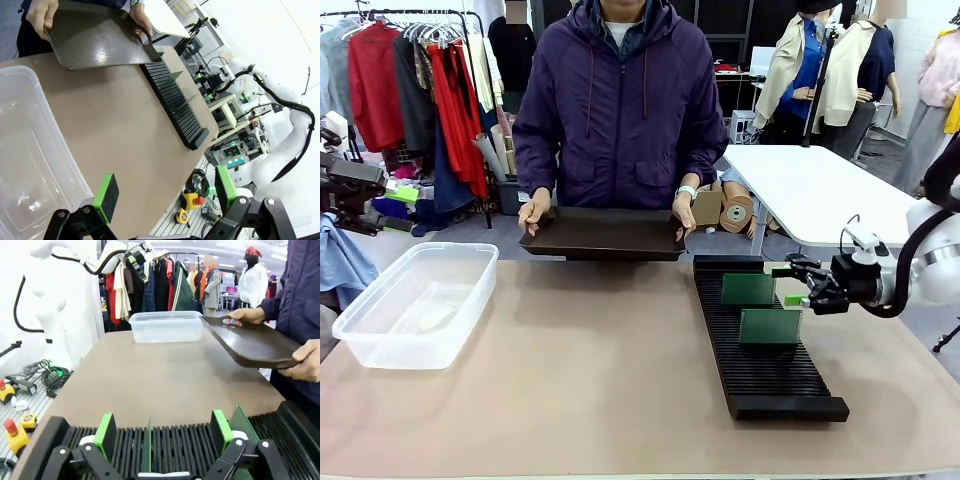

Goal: Sort PCBs into racks and boxes based on the side picked up.
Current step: If the short side of the Blank PCB is picked up, insert it into the PCB Rack ; if the long side is picked up, place it in the Organizing box.

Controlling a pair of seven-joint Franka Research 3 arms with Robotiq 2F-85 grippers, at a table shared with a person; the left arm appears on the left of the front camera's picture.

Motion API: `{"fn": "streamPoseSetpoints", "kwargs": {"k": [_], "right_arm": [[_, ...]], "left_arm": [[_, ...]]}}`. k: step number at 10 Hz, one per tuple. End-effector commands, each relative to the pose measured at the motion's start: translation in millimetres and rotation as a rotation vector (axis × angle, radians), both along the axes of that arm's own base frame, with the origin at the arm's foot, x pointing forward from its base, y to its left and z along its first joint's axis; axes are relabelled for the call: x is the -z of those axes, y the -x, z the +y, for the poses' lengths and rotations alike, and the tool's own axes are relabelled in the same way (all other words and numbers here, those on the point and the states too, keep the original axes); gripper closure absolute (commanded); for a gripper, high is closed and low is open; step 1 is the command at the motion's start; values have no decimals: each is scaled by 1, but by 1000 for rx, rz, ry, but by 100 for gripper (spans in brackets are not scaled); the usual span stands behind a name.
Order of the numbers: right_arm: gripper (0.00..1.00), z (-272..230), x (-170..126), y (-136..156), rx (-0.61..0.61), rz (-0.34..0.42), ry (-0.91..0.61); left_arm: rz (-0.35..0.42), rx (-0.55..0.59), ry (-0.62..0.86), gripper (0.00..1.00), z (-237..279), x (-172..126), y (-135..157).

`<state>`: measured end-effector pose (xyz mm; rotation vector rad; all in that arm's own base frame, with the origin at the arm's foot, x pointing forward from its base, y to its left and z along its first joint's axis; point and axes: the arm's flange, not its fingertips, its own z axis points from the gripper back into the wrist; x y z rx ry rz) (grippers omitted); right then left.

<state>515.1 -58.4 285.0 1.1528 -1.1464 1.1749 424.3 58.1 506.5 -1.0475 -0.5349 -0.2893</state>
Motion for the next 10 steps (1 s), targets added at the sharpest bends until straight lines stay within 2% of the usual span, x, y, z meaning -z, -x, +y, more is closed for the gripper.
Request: {"fn": "streamPoseSetpoints", "kwargs": {"k": [1,4,5,6,8,10], "right_arm": [[0,14,-28,12,26,162,14],[0,24,-66,26,36,400,7],[0,27,-84,32,41,502,-7],[0,30,-93,36,38,584,-22],[0,30,-110,43,83,799,-53],[0,26,-123,50,133,940,-51]], "left_arm": [[-2,6,6,0,0,-2,2],[-2,6,6,0,0,-2,2],[-2,6,6,0,0,-2,2],[-2,6,6,0,0,-2,2],[-2,6,6,0,0,-2,2],[-2,6,6,0,0,-2,2]]}}
